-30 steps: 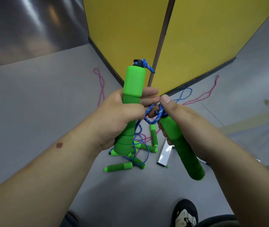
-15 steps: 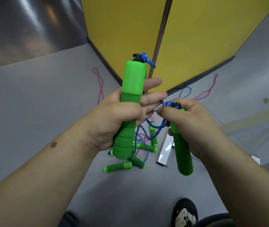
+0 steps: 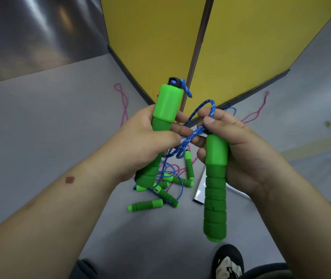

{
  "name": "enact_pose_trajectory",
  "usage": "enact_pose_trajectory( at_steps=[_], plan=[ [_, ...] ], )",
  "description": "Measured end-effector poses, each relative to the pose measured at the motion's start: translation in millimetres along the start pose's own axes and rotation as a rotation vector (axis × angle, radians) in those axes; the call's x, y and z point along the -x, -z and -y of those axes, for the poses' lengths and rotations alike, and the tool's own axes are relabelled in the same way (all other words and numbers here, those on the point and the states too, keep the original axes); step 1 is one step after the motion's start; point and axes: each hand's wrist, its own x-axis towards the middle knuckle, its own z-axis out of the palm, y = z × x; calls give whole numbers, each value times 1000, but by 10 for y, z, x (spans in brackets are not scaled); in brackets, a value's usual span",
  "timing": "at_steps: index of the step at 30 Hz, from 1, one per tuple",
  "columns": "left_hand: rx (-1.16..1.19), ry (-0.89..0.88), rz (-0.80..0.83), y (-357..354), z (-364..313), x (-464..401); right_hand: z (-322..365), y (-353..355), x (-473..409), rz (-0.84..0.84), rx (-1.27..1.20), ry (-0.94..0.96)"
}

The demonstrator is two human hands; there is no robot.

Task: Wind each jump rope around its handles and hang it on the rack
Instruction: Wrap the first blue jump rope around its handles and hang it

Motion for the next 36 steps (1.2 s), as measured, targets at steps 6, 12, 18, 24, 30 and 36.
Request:
enact_pose_trajectory(
  at_steps=[6,12,18,24,30,36],
  plan=[
    [-148,1,52,73,1,14,-38,2,0,21,21,13],
    [-30,9,16,21,-1,2,-21,8,-9,86,-3,16],
    [389,24,-79,-27,-14,-47,-8,79,-28,153,-52,-10],
    [646,16,-102,-68,-51,-48,18,75,-6,143,1,-59],
    [690,2,-151,-59,-103,-35,-9,54,3,108,268,-72],
    [572,-24,-106,-65,-110,6,-31,45,8,84,391,-36]
  ],
)
